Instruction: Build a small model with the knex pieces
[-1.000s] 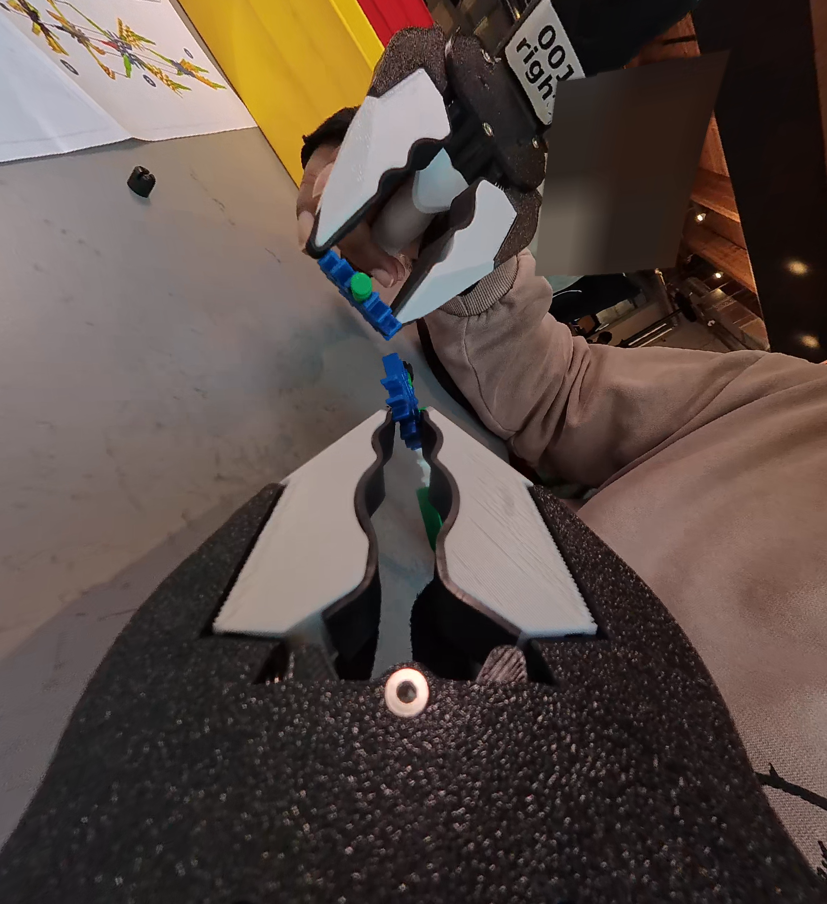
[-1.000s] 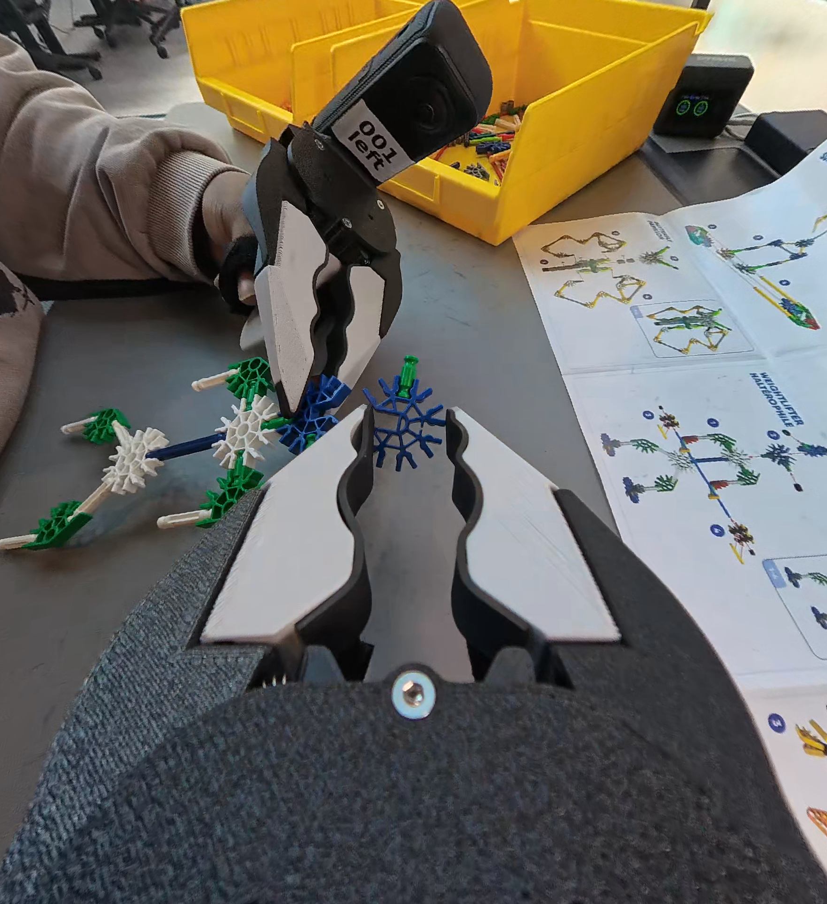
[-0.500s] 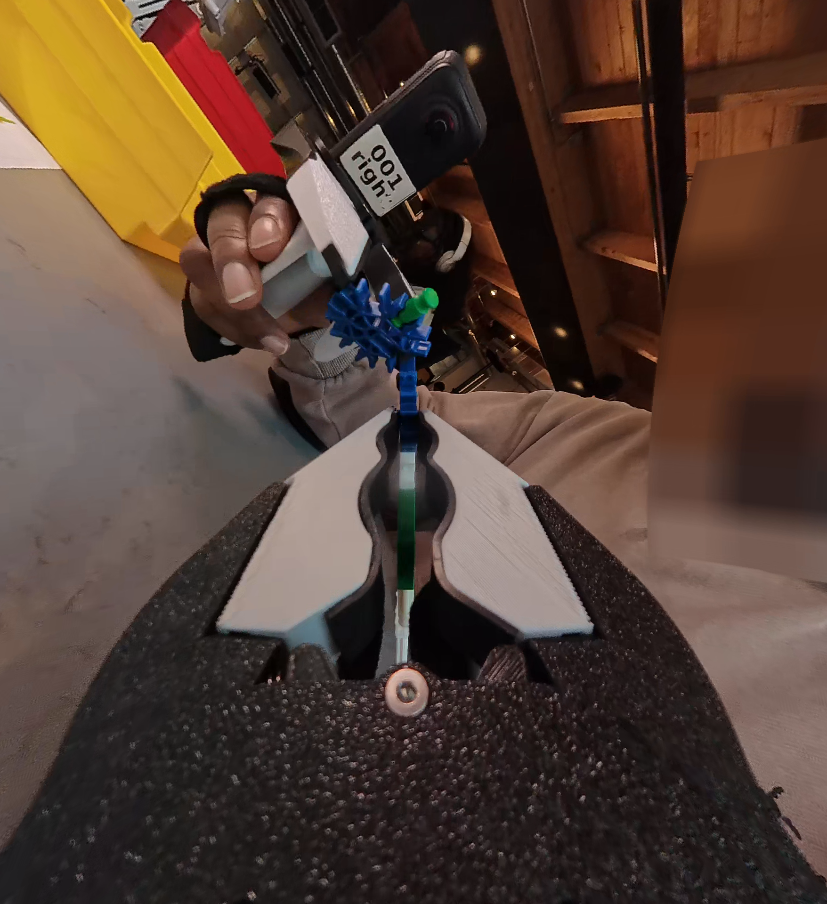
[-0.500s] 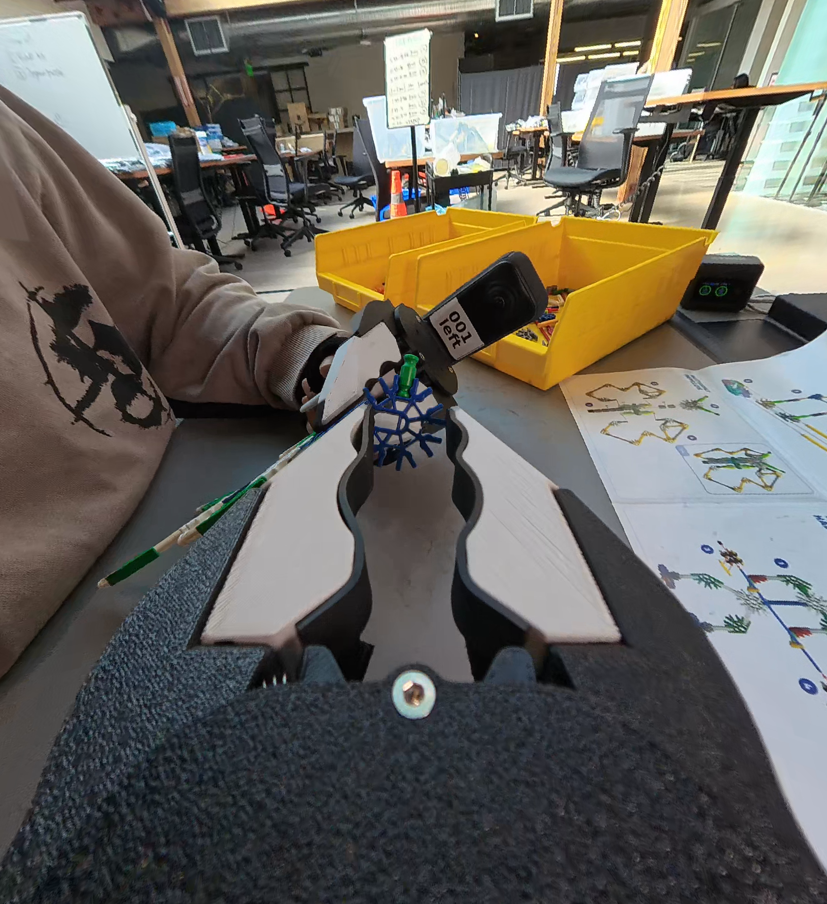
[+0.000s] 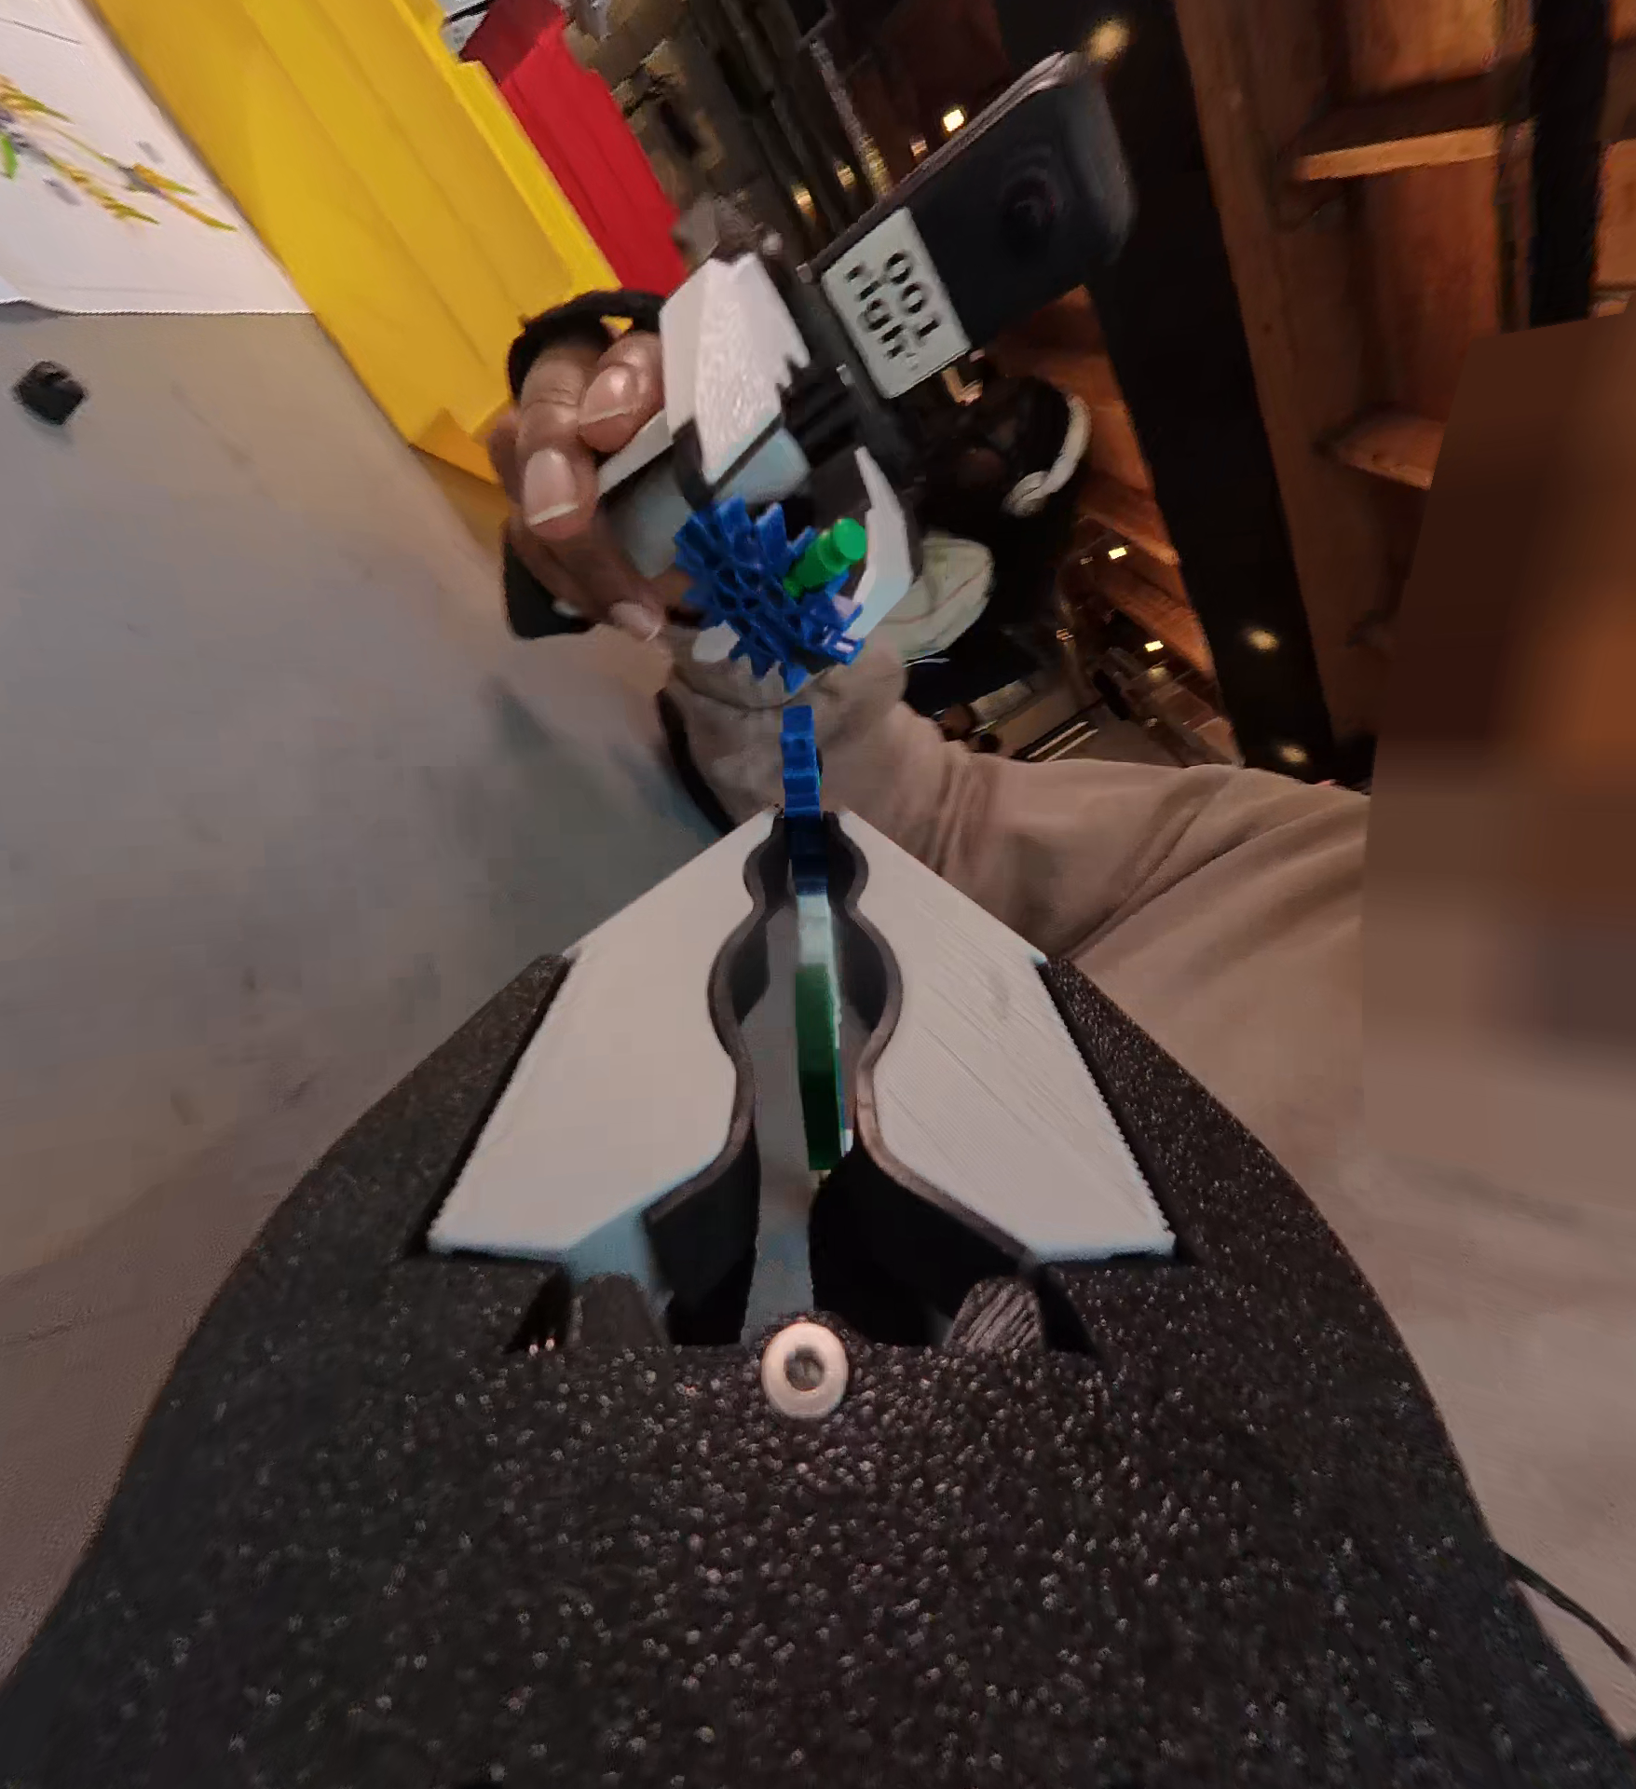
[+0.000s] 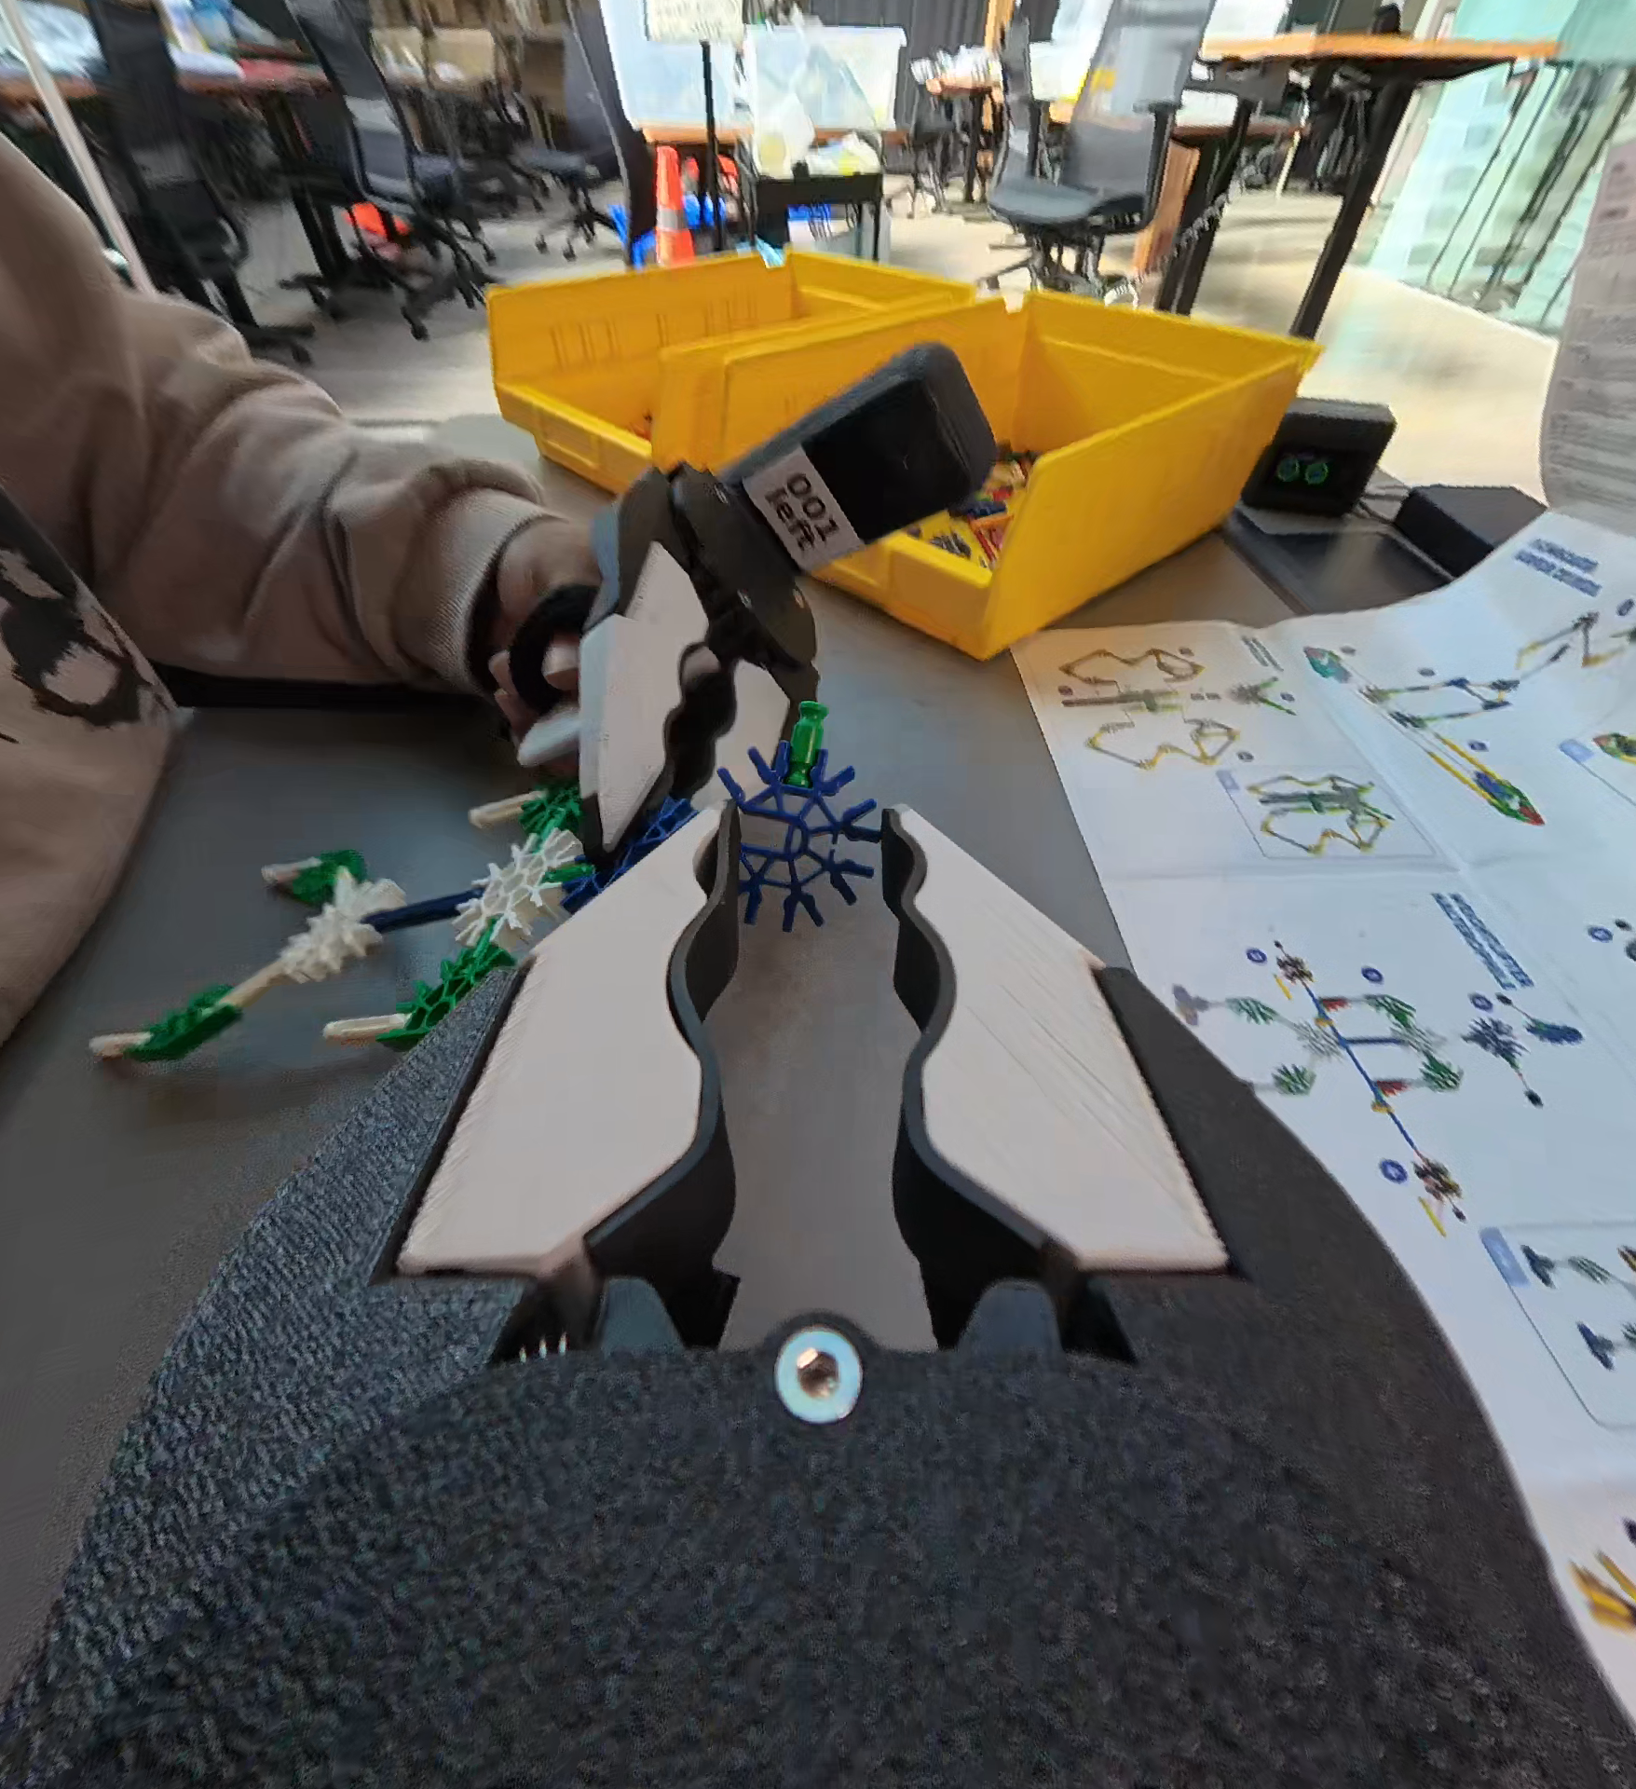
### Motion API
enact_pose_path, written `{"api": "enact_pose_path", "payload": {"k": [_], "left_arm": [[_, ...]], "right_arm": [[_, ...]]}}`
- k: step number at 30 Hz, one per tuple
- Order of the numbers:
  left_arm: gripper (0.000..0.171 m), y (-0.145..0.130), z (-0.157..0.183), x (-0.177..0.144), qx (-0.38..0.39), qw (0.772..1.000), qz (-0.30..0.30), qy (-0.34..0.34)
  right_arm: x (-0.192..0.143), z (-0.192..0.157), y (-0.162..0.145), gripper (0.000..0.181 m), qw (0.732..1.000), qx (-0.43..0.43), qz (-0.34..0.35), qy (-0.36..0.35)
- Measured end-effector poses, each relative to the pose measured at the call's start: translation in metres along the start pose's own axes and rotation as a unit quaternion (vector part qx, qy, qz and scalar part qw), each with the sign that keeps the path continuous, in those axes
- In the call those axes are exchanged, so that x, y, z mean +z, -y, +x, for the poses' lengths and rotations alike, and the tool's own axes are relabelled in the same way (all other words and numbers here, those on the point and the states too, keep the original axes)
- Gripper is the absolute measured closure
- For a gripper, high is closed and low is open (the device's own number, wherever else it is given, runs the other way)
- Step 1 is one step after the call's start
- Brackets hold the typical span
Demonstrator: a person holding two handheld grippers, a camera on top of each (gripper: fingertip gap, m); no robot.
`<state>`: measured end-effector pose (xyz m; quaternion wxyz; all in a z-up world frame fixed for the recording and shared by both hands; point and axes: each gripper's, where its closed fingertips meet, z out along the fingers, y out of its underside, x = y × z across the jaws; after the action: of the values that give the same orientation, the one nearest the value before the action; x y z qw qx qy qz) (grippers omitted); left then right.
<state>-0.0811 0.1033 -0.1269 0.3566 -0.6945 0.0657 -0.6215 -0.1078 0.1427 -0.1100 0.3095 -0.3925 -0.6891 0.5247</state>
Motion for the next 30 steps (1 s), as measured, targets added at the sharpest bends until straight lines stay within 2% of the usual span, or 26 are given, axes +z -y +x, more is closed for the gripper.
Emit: {"api": "enact_pose_path", "payload": {"k": [3, 6, 9, 13, 14, 16, 21, 24, 27, 30], "left_arm": [[0.163, -0.019, -0.03, 0.0, 0.054, 0.99, -0.068, 0.114], [0.162, -0.03, -0.035, 0.003, 0.093, 0.979, -0.105, 0.149], [0.16, -0.038, -0.057, -0.003, 0.143, 0.95, -0.148, 0.236], [0.154, -0.032, -0.066, -0.01, 0.197, 0.923, -0.156, 0.291], [0.147, -0.029, -0.069, -0.014, 0.212, 0.914, -0.158, 0.308], [0.142, -0.023, -0.071, -0.02, 0.238, 0.899, -0.158, 0.333], [0.141, -0.008, -0.07, -0.032, 0.229, 0.895, -0.126, 0.361], [0.145, 0.003, -0.059, -0.034, 0.262, 0.887, -0.107, 0.365], [0.157, 0.0, -0.052, -0.024, 0.281, 0.886, -0.107, 0.352], [0.161, -0.011, -0.066, -0.021, 0.277, 0.875, -0.135, 0.373]], "right_arm": [[-0.005, 0.006, -0.028, 0.153, 0.998, -0.005, -0.062, -0.018], [-0.008, 0.002, -0.054, 0.154, 0.994, 0.003, -0.111, -0.017], [-0.012, -0.005, -0.084, 0.153, 0.982, -0.007, -0.187, -0.023], [-0.021, -0.007, -0.11, 0.154, 0.964, -0.014, -0.262, -0.04], [-0.022, -0.006, -0.114, 0.154, 0.96, -0.014, -0.275, -0.045], [-0.024, -0.006, -0.115, 0.154, 0.959, -0.007, -0.279, -0.047], [-0.024, -0.005, -0.116, 0.154, 0.958, -0.006, -0.282, -0.05], [-0.023, -0.005, -0.116, 0.154, 0.959, -0.007, -0.28, -0.051], [-0.021, -0.007, -0.116, 0.154, 0.959, -0.007, -0.278, -0.049], [-0.02, -0.007, -0.115, 0.154, 0.959, -0.008, -0.278, -0.049]]}}
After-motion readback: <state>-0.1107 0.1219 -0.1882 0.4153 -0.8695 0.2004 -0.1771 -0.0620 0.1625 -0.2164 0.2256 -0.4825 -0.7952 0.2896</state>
